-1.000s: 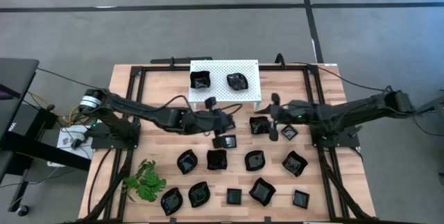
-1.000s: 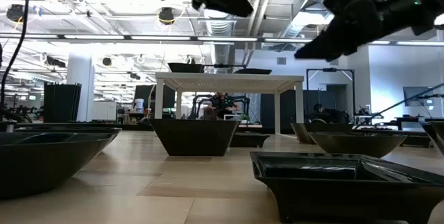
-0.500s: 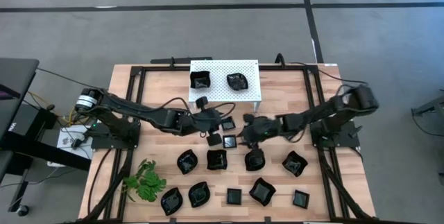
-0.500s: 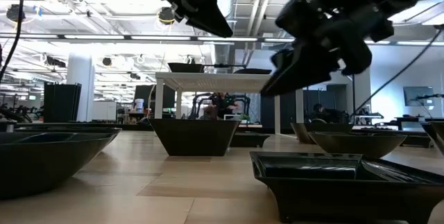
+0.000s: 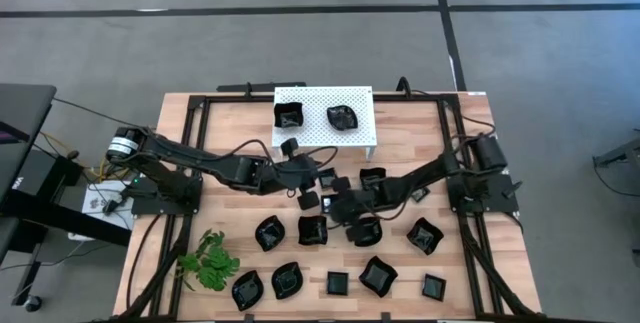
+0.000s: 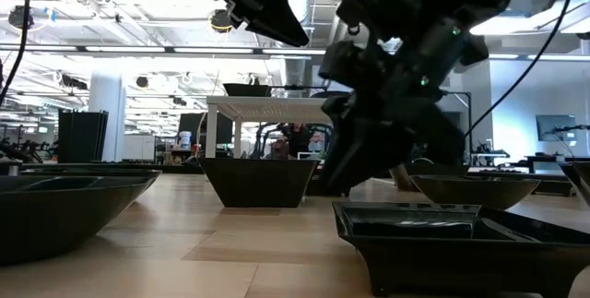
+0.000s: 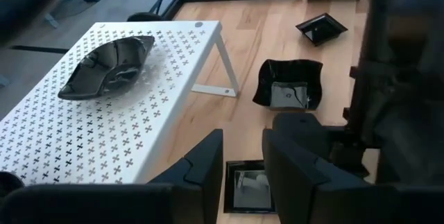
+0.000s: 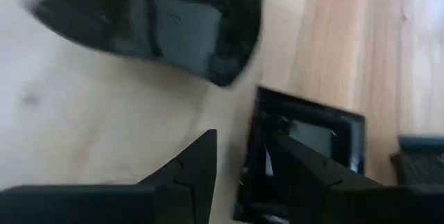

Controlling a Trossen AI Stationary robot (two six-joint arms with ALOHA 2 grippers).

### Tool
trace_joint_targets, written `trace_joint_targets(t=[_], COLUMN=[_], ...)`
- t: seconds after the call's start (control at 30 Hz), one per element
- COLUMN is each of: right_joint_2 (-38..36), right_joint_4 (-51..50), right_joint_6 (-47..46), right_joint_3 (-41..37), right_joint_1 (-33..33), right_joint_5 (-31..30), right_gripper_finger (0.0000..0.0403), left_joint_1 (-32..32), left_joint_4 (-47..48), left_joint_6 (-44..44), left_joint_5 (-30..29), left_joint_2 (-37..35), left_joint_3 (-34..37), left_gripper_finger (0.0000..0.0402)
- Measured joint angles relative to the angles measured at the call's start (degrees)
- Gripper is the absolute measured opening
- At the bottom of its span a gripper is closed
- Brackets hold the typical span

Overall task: Pick & Place Mini shaped plates
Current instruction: Put the square plate on the shelf

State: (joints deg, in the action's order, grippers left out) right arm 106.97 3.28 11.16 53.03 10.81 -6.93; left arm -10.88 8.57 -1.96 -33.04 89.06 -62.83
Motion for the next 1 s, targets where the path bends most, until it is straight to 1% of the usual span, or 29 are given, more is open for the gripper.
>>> trace_joint_targets(t=[0.3, 0.43, 0.63, 0.67, 0.73, 0.87, 1.0], right_joint_2=[0.0, -0.01, -0.04, -0.13, -0.73, -4.26, -11.1], right_joint_4=[-0.97, -1.51, -1.49, -1.4, -1.65, -4.61, -10.67], right_joint_6=[1.42, 1.41, 1.42, 1.42, 1.4, 0.2, -4.5], right_joint_3=[0.99, 0.97, 0.97, 0.97, 0.97, 0.88, 1.97], right_joint_1=[-0.29, -0.58, -0.86, -0.85, -0.75, 0.16, 0.92], right_joint_5=[-1.1, -1.09, -0.84, -0.86, -0.84, -0.6, -0.66], right_gripper_finger=[0.0122, 0.009, 0.0014, 0.0008, 0.0011, 0.0021, 0.0005], left_joint_1=[-0.02, -0.02, -0.06, -0.06, -0.06, -0.06, -0.06], left_joint_4=[-0.01, 0.01, 0.01, 0.01, 0.01, 0.0, -0.01], left_joint_6=[-0.05, -0.04, -0.07, -0.04, -0.04, -0.05, -0.04], left_joint_5=[0.0, 0.02, 0.02, 0.02, 0.02, 0.02, 0.02], left_joint_2=[0.0, 0.0, 0.0, 0.0, 0.0, 0.0, 0.0], left_joint_3=[0.0, 0.0, 0.0, 0.0, 0.0, 0.0, 0.0], left_gripper_finger=[0.0103, 0.0103, 0.0103, 0.0103, 0.0103, 0.0103, 0.0103])
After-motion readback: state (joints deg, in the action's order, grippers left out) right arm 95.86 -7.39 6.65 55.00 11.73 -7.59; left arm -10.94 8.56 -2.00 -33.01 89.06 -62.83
